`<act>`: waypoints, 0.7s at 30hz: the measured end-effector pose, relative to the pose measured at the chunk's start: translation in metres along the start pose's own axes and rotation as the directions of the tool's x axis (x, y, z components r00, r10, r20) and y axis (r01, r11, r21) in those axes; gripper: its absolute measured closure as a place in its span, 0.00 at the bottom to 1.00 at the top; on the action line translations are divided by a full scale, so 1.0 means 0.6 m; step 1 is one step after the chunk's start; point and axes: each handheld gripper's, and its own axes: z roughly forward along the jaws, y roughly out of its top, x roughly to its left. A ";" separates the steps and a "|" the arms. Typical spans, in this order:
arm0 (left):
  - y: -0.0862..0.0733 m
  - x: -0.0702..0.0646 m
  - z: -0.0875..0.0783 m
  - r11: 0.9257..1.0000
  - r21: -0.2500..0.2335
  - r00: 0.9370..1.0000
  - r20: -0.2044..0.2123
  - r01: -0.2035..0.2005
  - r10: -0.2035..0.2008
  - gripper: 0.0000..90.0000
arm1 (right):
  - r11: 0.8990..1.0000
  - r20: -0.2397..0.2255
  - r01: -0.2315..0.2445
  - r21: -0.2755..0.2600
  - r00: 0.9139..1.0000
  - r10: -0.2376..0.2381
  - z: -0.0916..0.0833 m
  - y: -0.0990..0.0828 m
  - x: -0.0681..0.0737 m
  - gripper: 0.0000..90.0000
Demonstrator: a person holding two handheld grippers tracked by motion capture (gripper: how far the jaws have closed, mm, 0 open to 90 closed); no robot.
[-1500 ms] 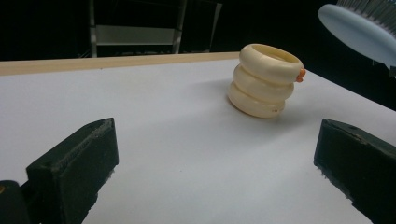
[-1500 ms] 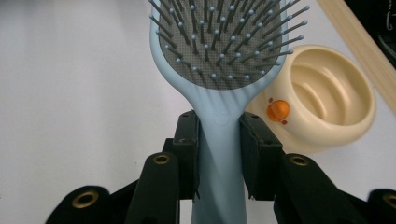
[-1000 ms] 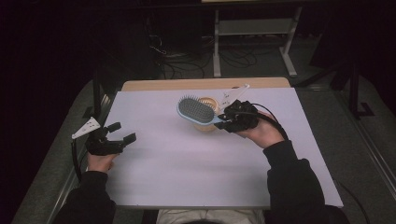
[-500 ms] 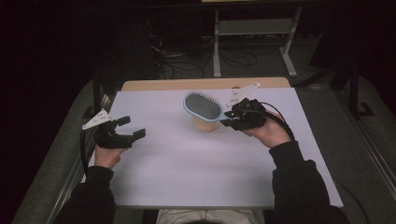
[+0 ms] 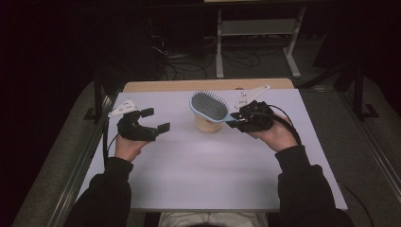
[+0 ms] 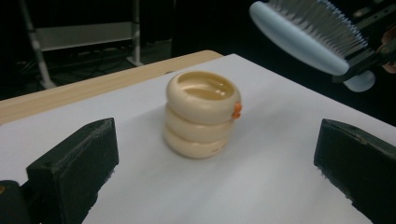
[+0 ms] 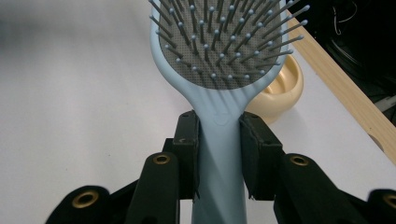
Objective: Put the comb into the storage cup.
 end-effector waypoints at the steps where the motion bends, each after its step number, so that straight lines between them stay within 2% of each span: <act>1: 0.003 -0.003 0.005 1.000 0.001 1.000 0.008 -0.003 0.003 0.00 | 1.000 0.000 -0.002 -0.001 1.000 0.002 0.000 -0.001 0.000 0.76; 7: 0.019 -0.021 0.035 1.000 0.009 0.999 0.037 0.004 -0.004 0.00 | 1.000 0.011 -0.015 -0.019 1.000 0.015 -0.005 -0.008 -0.002 0.76; 14: 0.039 -0.037 0.063 1.000 -0.006 0.998 0.062 0.021 -0.021 0.00 | 0.999 0.028 -0.027 -0.046 0.999 0.028 -0.013 -0.013 -0.004 0.76; 21: 0.058 -0.052 0.090 0.998 -0.017 0.994 0.093 0.056 -0.055 0.00 | 0.997 0.041 -0.041 -0.071 0.998 0.044 -0.017 -0.020 -0.004 0.76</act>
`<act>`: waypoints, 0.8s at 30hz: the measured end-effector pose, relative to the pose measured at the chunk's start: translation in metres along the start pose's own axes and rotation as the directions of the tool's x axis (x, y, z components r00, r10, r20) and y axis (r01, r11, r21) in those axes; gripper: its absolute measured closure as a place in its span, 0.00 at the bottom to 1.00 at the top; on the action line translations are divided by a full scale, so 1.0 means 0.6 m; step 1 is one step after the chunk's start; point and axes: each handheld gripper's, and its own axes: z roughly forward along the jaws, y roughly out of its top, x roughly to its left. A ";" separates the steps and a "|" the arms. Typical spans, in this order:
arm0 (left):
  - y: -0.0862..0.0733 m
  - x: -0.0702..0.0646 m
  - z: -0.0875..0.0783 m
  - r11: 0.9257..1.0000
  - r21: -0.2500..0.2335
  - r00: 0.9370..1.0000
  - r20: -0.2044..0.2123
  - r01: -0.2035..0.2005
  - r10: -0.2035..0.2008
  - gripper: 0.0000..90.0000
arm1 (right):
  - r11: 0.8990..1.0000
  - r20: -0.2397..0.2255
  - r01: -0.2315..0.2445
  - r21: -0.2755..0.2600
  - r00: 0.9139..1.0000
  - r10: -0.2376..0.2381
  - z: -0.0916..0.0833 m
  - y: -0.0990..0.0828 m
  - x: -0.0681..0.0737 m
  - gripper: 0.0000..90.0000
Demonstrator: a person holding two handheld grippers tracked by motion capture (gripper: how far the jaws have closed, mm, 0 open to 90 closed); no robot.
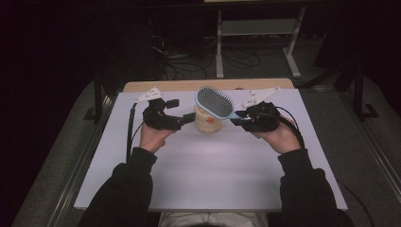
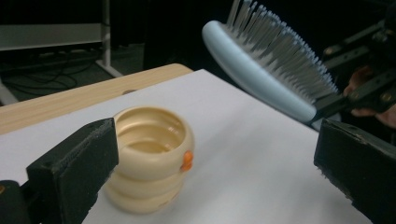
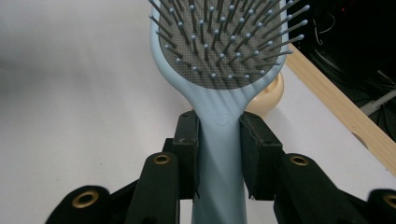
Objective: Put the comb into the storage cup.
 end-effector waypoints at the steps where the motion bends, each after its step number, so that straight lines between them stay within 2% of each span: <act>1: 0.002 -0.002 0.004 1.000 -0.004 1.000 0.008 0.008 -0.008 0.00 | 1.000 0.003 0.001 -0.002 1.000 -0.001 0.000 -0.001 0.001 0.76; 11: 0.011 -0.015 0.031 0.998 -0.020 0.997 0.048 0.059 -0.058 0.00 | 1.000 0.023 -0.002 -0.015 1.000 0.002 0.011 -0.006 0.006 0.76; 24: 0.014 -0.015 0.043 0.995 -0.030 0.994 0.043 0.099 -0.097 0.02 | 0.999 0.027 0.024 -0.028 0.999 -0.023 0.032 0.008 0.017 0.76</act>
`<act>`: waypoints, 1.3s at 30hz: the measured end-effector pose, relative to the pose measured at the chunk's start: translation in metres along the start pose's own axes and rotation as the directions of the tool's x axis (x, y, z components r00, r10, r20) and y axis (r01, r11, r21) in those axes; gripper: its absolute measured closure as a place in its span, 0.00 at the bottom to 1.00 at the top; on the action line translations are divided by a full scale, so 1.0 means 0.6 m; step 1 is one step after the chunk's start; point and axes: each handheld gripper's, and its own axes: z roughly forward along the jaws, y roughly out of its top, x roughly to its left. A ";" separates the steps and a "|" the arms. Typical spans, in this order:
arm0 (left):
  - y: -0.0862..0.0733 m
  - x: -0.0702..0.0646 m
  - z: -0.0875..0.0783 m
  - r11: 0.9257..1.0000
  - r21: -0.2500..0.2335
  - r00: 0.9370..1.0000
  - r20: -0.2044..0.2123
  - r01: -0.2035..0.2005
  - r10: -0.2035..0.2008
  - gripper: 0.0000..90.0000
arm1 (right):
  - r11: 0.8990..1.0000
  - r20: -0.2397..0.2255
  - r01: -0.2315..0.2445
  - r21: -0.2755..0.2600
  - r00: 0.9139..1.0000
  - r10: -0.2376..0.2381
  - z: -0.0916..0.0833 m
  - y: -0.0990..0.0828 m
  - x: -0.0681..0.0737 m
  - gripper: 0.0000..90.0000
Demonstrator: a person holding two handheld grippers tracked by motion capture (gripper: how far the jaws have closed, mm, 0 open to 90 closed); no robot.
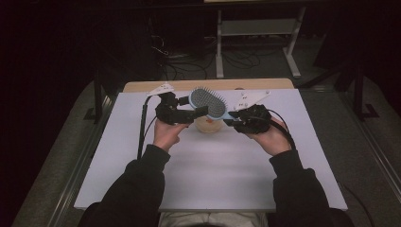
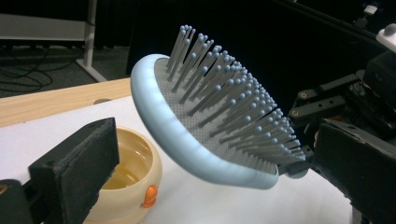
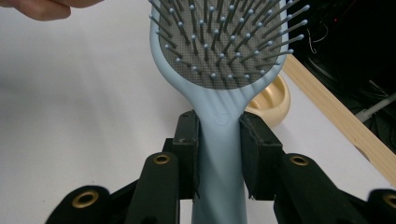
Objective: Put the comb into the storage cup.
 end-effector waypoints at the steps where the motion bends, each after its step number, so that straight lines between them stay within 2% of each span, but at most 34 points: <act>1: 0.000 0.000 0.000 1.000 0.003 1.000 -0.007 0.007 -0.007 0.06 | 1.000 0.003 0.003 -0.003 1.000 -0.003 0.001 0.001 0.001 0.76; 3: 0.001 0.002 0.001 1.000 -0.004 1.000 0.006 0.030 -0.030 0.13 | 1.000 0.006 0.001 -0.008 1.000 -0.001 0.002 0.003 0.002 0.76; 9: 0.003 0.002 -0.001 0.999 -0.019 0.999 -0.005 0.042 -0.042 0.32 | 1.000 0.017 0.006 -0.002 1.000 -0.005 0.008 0.005 0.002 0.76; 13: 0.004 0.006 -0.003 0.992 -0.032 0.993 0.001 0.119 -0.119 0.39 | 1.000 0.018 0.001 -0.011 1.000 -0.001 0.012 0.004 0.002 0.75; 18: 0.005 0.012 -0.004 0.987 -0.044 0.988 0.015 0.155 -0.154 0.46 | 1.000 0.030 0.010 -0.014 0.999 -0.010 0.017 0.007 0.002 0.76; 23: 0.002 0.011 -0.005 0.986 -0.079 0.989 0.007 0.146 -0.146 0.51 | 1.000 0.053 0.021 -0.013 0.998 -0.020 0.025 0.007 0.007 0.75; 27: 0.002 0.013 -0.006 0.984 -0.092 0.988 0.024 0.154 -0.153 0.56 | 1.000 0.054 0.017 -0.014 0.998 -0.017 0.030 0.007 0.006 0.76; 31: 0.006 0.000 -0.009 0.986 -0.121 0.994 0.013 0.113 -0.112 0.60 | 1.000 0.058 0.021 -0.022 0.998 -0.020 0.030 0.010 0.006 0.76; 34: 0.013 -0.010 -0.008 0.991 -0.114 0.997 0.007 0.073 -0.073 0.62 | 1.000 0.059 0.018 -0.019 0.998 -0.017 0.030 0.010 0.005 0.76; 39: 0.024 -0.013 -0.008 0.994 -0.101 0.999 0.025 0.047 -0.045 0.64 | 1.000 0.045 -0.007 -0.023 0.999 0.008 0.027 0.014 0.000 0.72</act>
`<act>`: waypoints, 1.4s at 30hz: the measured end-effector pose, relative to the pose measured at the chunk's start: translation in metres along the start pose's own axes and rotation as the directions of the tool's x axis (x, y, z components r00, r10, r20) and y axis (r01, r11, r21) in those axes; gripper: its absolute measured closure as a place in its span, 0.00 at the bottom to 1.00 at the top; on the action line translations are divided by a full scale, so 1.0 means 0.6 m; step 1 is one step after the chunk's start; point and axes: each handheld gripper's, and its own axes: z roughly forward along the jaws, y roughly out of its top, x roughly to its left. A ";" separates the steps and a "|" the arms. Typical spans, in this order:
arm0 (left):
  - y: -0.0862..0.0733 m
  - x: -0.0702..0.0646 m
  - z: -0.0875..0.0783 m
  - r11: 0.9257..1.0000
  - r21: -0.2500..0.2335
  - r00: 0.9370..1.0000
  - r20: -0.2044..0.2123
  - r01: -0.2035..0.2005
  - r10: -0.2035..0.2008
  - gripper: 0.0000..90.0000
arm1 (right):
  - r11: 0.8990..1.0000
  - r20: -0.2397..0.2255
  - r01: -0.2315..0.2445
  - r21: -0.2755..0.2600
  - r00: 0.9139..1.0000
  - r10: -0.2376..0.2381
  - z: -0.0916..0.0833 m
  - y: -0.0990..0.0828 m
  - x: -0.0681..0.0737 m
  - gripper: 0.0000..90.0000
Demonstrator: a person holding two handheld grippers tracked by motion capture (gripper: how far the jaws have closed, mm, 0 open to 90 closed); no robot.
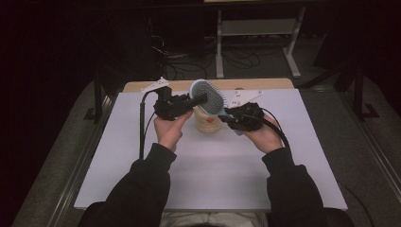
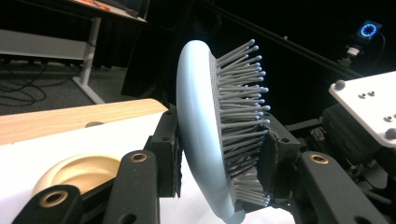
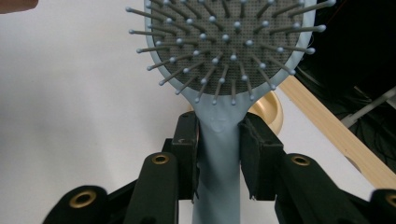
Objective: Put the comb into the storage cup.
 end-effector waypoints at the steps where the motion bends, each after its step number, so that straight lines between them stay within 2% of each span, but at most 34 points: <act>1: 0.001 0.000 0.001 1.000 0.004 1.000 0.003 -0.004 0.004 0.64 | 1.000 -0.006 -0.011 0.002 1.000 0.011 0.000 0.001 -0.002 0.69; 5: 0.006 -0.001 0.004 1.000 0.013 1.000 0.009 -0.018 0.017 0.64 | 0.999 -0.009 -0.037 0.006 0.999 0.037 0.001 -0.003 -0.009 0.60; 9: 0.012 0.001 0.005 1.000 0.011 1.000 0.015 -0.015 0.015 0.64 | 0.998 -0.034 -0.054 0.023 0.998 0.055 0.003 -0.008 -0.016 0.47; 15: 0.025 0.006 0.003 0.999 0.010 0.999 0.015 -0.036 0.035 0.64 | 0.991 -0.040 -0.127 0.044 0.991 0.128 0.000 -0.018 -0.028 0.29; 18: 0.032 0.007 0.003 0.999 0.015 0.999 0.008 -0.050 0.049 0.64 | 0.985 -0.025 -0.161 0.068 0.986 0.163 0.000 -0.026 -0.035 0.16; 20: 0.035 0.008 0.004 0.999 0.012 0.999 0.004 -0.048 0.048 0.64 | 0.980 -0.024 -0.180 0.080 0.983 0.182 -0.002 -0.033 -0.041 0.13; 25: 0.040 0.011 0.002 0.999 0.002 0.999 0.009 -0.047 0.047 0.64 | 0.978 0.007 -0.198 0.071 0.980 0.198 -0.014 -0.051 -0.052 0.01; 36: 0.053 0.017 0.001 0.999 -0.012 0.999 0.006 -0.046 0.046 0.64 | 0.967 -0.001 -0.253 0.011 0.967 0.253 -0.042 -0.090 -0.068 0.00; 42: 0.057 0.022 0.001 0.999 -0.006 0.999 0.003 -0.052 0.052 0.64 | 0.962 -0.003 -0.272 0.018 0.962 0.272 -0.048 -0.115 -0.071 0.00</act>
